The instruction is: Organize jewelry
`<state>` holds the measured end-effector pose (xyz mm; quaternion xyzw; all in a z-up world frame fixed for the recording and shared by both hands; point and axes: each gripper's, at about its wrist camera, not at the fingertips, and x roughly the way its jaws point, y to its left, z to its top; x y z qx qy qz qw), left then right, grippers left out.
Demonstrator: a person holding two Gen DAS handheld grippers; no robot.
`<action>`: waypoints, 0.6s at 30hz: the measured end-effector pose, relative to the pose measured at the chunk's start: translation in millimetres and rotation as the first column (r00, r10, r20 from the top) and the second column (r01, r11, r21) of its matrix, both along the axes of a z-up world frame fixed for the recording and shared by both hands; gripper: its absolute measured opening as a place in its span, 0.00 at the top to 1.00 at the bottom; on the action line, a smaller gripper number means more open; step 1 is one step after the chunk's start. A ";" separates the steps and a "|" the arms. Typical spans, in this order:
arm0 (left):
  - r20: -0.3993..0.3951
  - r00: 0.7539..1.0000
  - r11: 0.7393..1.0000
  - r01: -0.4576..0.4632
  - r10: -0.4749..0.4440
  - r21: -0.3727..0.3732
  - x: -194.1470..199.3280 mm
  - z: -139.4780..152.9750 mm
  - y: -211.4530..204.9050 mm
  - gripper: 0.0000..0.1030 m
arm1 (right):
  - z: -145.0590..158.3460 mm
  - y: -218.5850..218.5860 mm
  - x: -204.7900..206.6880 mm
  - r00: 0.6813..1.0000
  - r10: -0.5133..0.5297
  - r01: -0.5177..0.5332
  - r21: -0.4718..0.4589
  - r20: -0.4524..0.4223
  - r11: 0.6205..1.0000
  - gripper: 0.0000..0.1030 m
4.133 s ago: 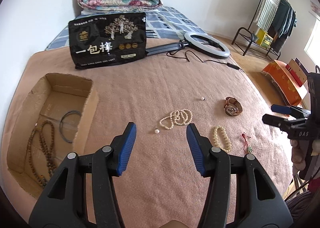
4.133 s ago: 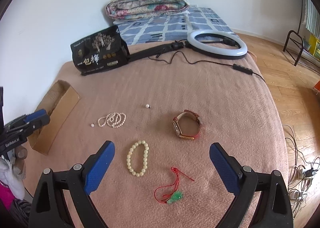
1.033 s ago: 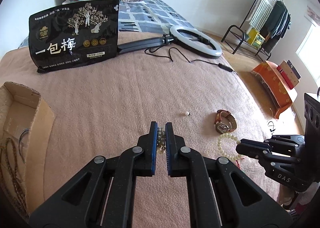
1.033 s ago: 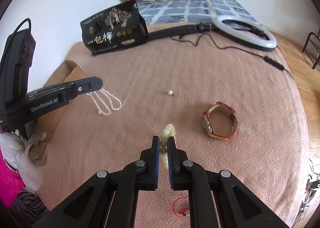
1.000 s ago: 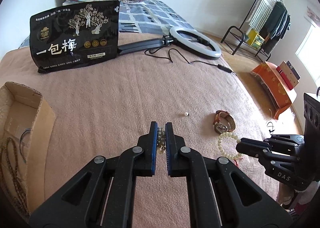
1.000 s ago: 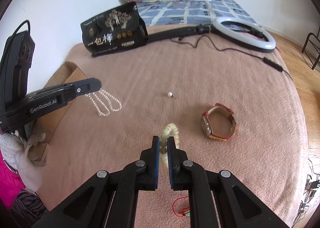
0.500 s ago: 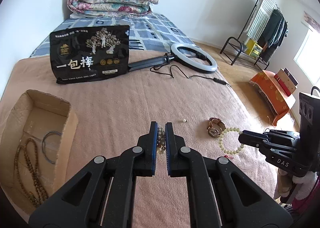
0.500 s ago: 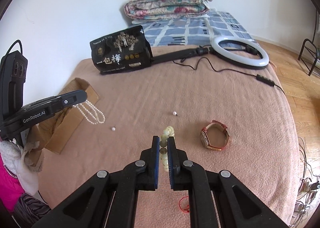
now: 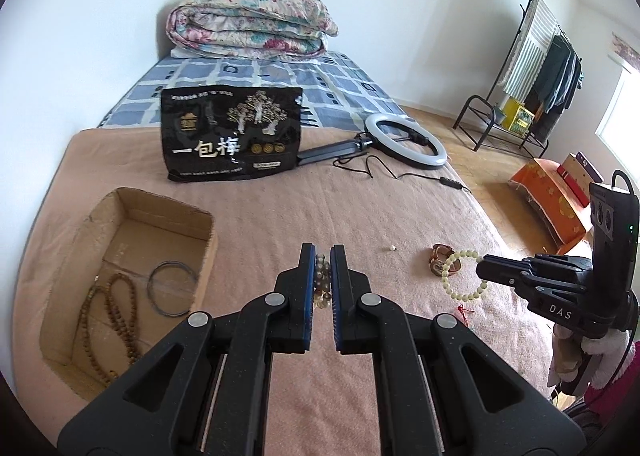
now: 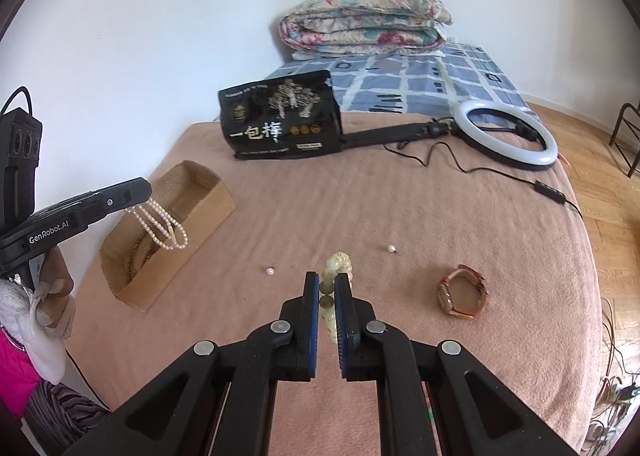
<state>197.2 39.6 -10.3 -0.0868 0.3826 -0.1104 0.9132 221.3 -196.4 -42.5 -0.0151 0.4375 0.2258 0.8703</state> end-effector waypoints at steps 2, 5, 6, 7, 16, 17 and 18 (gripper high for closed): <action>0.009 1.000 1.000 -0.016 0.016 0.000 -5.3 4.4 10.5 0.95 | 3.7 8.7 -1.3 1.000 0.016 -0.016 0.006 0.007 1.000 0.95; 0.017 0.999 0.999 -0.038 0.038 -0.002 -11.7 8.9 25.5 0.95 | 10.5 25.3 -2.1 0.999 0.044 -0.045 0.017 0.020 0.999 0.95; 0.019 0.999 0.999 -0.047 0.047 -0.002 -14.0 10.5 31.6 0.95 | 12.2 30.1 -2.1 0.998 0.053 -0.053 0.020 0.023 0.998 0.95; 0.022 0.998 0.999 -0.054 0.054 0.000 -15.7 11.4 35.9 0.95 | 14.7 37.3 -2.5 0.997 0.066 -0.066 0.023 0.027 0.998 0.95; 0.035 0.989 0.990 -0.143 0.142 0.013 -31.2 11.6 87.3 0.95 | 21.5 92.7 -1.8 0.988 0.149 -0.150 0.038 0.037 0.988 0.95; 0.034 0.988 0.988 -0.152 0.152 0.011 -32.8 10.9 92.9 0.95 | 21.5 98.8 -1.2 0.987 0.158 -0.159 0.039 0.037 0.987 0.95; 0.032 0.986 0.987 -0.163 0.163 0.010 -33.8 9.6 99.2 0.95 | 21.2 104.5 -0.6 0.986 0.165 -0.167 0.039 0.037 0.985 0.95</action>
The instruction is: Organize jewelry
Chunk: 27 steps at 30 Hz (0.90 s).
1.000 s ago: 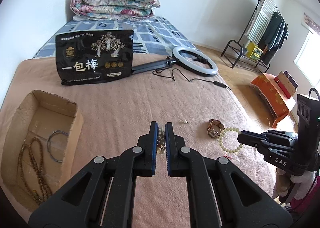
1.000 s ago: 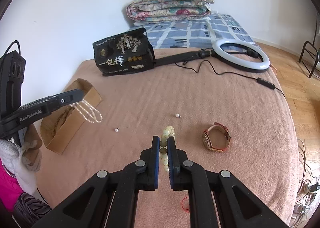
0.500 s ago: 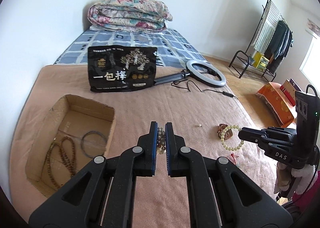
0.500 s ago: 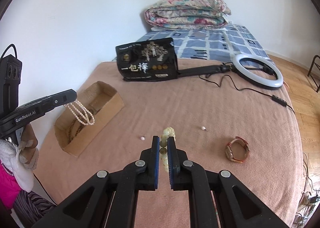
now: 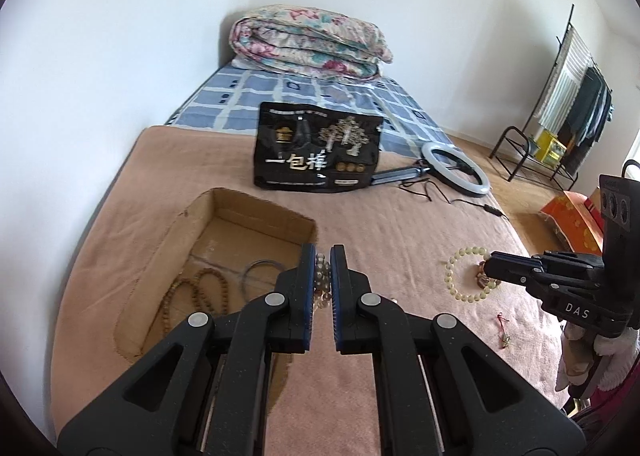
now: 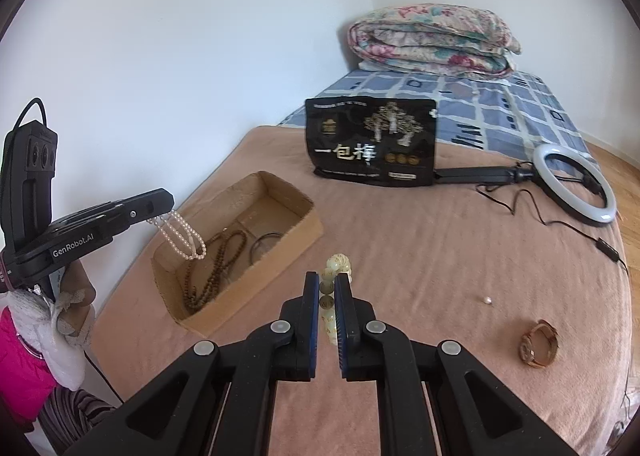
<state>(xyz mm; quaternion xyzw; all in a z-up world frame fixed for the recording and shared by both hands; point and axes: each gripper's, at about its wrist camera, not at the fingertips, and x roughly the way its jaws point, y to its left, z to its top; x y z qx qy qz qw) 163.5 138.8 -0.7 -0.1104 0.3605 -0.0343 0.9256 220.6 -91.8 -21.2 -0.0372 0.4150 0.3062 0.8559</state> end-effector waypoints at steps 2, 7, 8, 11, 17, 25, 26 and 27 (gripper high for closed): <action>-0.002 1.000 1.000 -0.019 0.019 0.004 -1.8 -2.3 10.2 0.95 | -0.2 14.6 1.2 1.000 0.022 -0.022 0.001 -0.001 1.000 0.95; -0.008 0.998 0.998 -0.060 0.060 -0.001 -6.3 -8.4 32.8 0.95 | -2.9 47.4 5.6 0.998 0.068 -0.068 0.003 -0.006 0.998 0.95; -0.011 0.998 0.998 -0.069 0.069 -0.003 -6.9 -10.4 38.1 0.95 | -3.9 53.5 6.5 0.997 0.076 -0.076 0.003 -0.008 0.997 0.95; -0.018 0.996 0.996 -0.092 0.092 -0.010 -6.9 -16.4 51.0 0.95 | -7.2 70.8 10.2 0.996 0.093 -0.093 0.004 -0.017 0.996 0.95; -0.041 0.991 0.991 -0.129 0.128 -0.025 -5.4 -31.2 67.7 0.95 | -14.7 100.3 15.2 0.992 0.119 -0.119 0.000 -0.033 0.993 0.95; -0.062 0.985 0.987 -0.160 0.159 -0.019 -5.7 -44.9 83.7 0.95 | -28.2 131.3 19.9 0.988 0.146 -0.147 -0.007 -0.053 0.989 0.95; -0.062 0.984 0.986 -0.166 0.165 -0.017 -5.9 -45.9 85.4 0.95 | -30.4 134.7 21.5 0.987 0.148 -0.149 -0.011 -0.055 0.989 0.95; -0.063 0.984 0.985 -0.169 0.168 -0.017 -6.3 -46.8 86.8 0.95 | -32.3 138.5 22.4 0.987 0.150 -0.151 -0.016 -0.056 0.988 0.95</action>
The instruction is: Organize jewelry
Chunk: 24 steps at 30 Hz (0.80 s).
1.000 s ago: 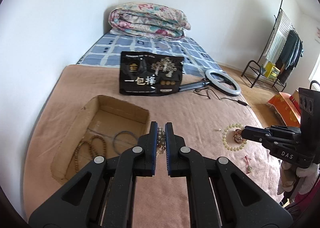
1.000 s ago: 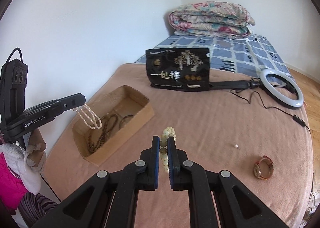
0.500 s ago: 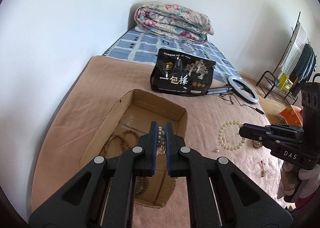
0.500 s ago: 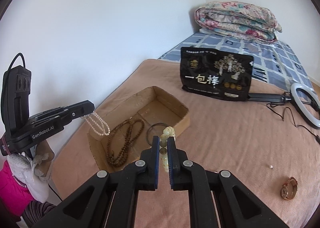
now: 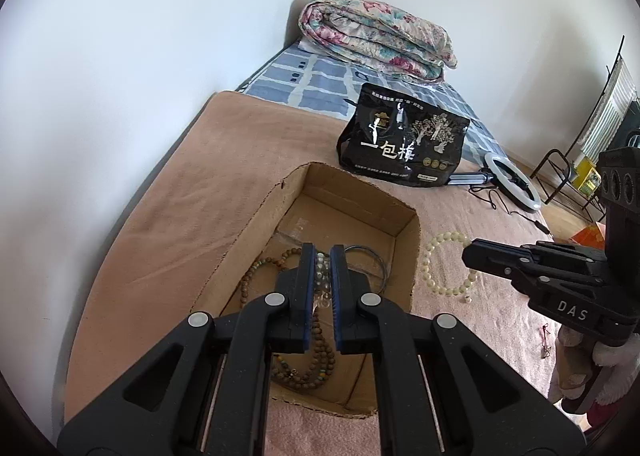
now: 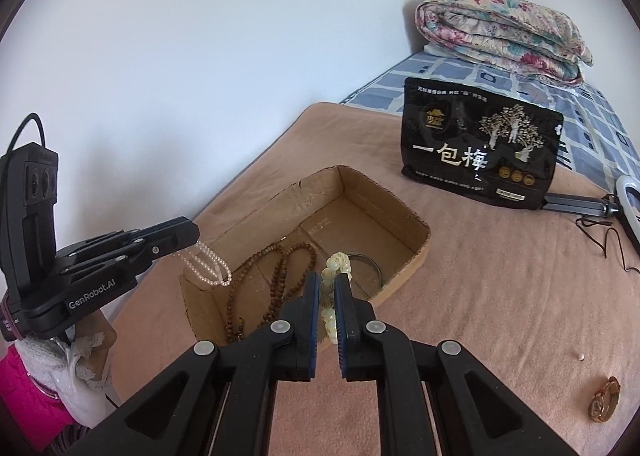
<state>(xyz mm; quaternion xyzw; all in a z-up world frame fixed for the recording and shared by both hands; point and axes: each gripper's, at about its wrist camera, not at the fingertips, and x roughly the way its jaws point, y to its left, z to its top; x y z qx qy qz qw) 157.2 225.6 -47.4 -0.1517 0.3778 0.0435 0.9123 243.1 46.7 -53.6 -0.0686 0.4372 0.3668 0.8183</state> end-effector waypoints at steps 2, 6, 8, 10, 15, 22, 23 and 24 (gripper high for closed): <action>-0.004 1.000 1.000 -0.007 0.007 0.000 -0.1 -2.1 2.1 0.95 | -4.5 7.2 1.9 1.000 0.007 -0.007 -0.008 -0.004 1.000 0.95; -0.013 1.000 1.000 -0.013 0.013 0.008 -0.5 -7.2 4.0 0.95 | -12.2 18.8 5.4 1.000 0.014 -0.014 -0.019 -0.011 1.000 0.95; -0.023 1.000 1.000 -0.011 0.012 0.015 -0.6 -10.5 4.3 0.95 | -16.4 23.5 7.8 1.000 0.014 -0.014 -0.022 -0.015 1.000 0.95; -0.039 0.999 1.000 -0.007 0.008 0.024 0.5 -16.2 3.0 0.95 | -21.2 28.1 10.1 1.000 0.014 -0.014 -0.028 -0.020 1.000 0.95; -0.062 0.998 0.999 -0.001 0.004 0.041 3.4 -25.6 0.8 0.95 | -32.8 36.6 15.9 0.999 0.012 -0.014 -0.038 -0.037 0.999 0.95; -0.081 0.997 0.999 -0.004 0.008 0.041 5.3 -32.9 2.4 0.95 | -44.0 41.4 20.5 0.998 0.006 -0.009 -0.050 -0.062 0.999 0.95; -0.082 0.997 0.999 -0.004 0.008 0.041 5.5 -33.4 2.5 0.95 | -45.0 41.4 20.8 0.998 0.005 -0.008 -0.052 -0.065 0.999 0.95; -0.084 0.996 0.999 -0.004 0.007 0.041 5.3 -33.2 2.7 0.95 | -45.5 41.3 21.0 0.998 0.005 -0.008 -0.052 -0.066 0.999 0.95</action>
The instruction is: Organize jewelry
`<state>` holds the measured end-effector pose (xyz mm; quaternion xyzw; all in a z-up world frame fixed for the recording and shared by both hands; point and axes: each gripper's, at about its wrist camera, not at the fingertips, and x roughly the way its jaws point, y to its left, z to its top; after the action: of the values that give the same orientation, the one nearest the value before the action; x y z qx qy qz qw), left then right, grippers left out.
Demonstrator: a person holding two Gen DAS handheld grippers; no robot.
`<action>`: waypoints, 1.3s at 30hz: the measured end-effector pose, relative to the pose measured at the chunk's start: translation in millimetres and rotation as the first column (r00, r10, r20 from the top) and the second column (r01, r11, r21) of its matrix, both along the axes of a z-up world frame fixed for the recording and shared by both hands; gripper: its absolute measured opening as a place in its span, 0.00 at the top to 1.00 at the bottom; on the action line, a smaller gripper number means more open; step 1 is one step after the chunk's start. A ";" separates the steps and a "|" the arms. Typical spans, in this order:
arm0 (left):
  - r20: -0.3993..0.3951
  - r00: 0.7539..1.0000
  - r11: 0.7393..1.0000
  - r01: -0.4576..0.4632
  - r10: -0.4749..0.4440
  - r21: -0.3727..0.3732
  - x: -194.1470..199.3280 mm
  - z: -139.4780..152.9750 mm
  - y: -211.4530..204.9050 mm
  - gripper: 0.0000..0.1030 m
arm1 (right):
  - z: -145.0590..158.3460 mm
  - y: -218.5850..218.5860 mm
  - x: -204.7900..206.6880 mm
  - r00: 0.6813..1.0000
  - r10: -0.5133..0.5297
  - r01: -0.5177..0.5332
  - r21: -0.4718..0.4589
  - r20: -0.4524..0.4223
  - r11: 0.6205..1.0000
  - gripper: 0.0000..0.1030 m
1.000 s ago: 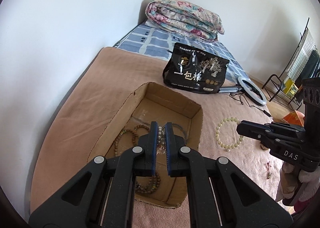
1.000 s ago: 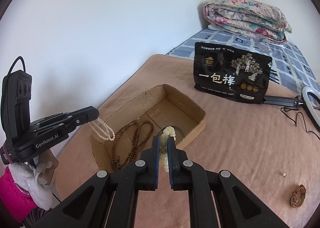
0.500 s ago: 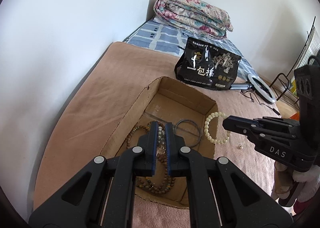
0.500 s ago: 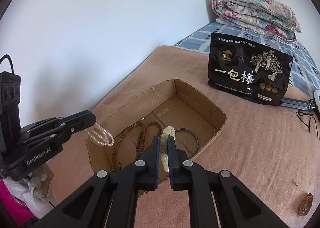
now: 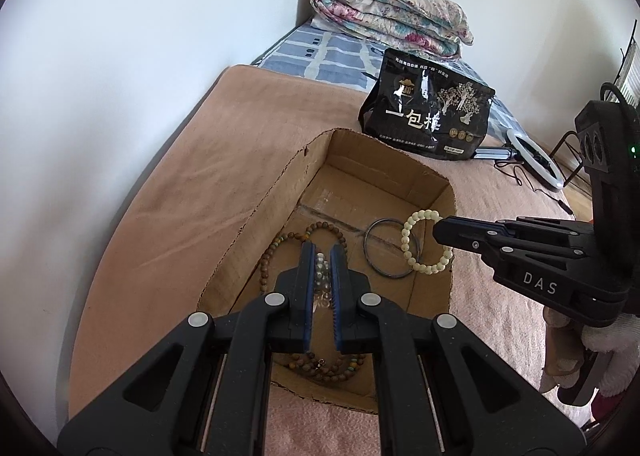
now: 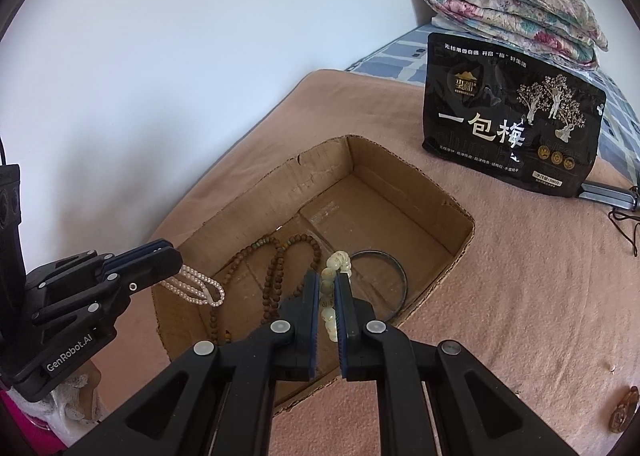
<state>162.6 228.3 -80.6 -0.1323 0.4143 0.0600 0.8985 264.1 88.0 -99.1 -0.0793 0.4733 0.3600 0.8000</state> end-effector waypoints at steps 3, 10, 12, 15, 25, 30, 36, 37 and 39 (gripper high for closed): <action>-0.001 1.000 1.000 0.001 -0.001 0.001 -0.1 -0.3 0.0 0.95 | -0.7 -0.1 0.6 1.000 0.000 0.000 -0.002 -0.002 1.000 0.95; -0.013 1.000 1.000 0.003 -0.003 0.010 -0.3 -3.1 -1.8 0.95 | 2.4 2.0 -0.6 1.000 0.011 -0.011 0.001 0.006 1.000 0.79; -0.015 1.000 1.000 0.000 0.000 0.015 -0.6 -2.6 -2.4 0.95 | 5.8 1.0 -2.8 1.000 0.006 -0.007 0.005 0.025 1.000 0.64; -0.015 1.000 1.000 -0.012 0.012 0.018 -1.9 -1.2 -2.1 0.78 | 10.4 -0.7 -5.1 0.999 0.001 -0.002 0.008 0.038 1.000 0.50; 0.013 1.000 0.999 -0.013 0.013 0.046 -7.8 11.2 -8.3 0.72 | 27.3 -9.6 -10.1 0.995 -0.022 0.021 0.014 0.093 1.000 0.27; 0.026 1.000 0.998 -0.004 0.002 0.068 -11.7 17.1 -16.7 0.72 | 34.0 -18.4 -10.8 0.994 -0.037 0.035 0.019 0.103 0.999 0.24; 0.051 0.998 0.996 0.021 -0.025 0.084 -16.1 29.2 -29.1 0.72 | 46.4 -33.5 -15.0 0.990 -0.058 0.055 0.029 0.125 0.998 0.17; 0.055 0.998 0.996 0.027 -0.032 0.090 -17.3 31.4 -32.4 0.72 | 49.4 -36.8 -15.8 0.989 -0.061 0.058 0.030 0.131 0.998 0.17; 0.062 0.997 0.994 0.037 -0.043 0.099 -18.7 35.6 -38.0 0.72 | 53.9 -42.8 -18.0 0.988 -0.068 0.064 0.033 0.140 0.997 0.17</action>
<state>143.9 190.3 -45.1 -0.0816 0.3842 0.0581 0.9178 246.1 45.2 -45.2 -0.0775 0.4126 0.3335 0.8441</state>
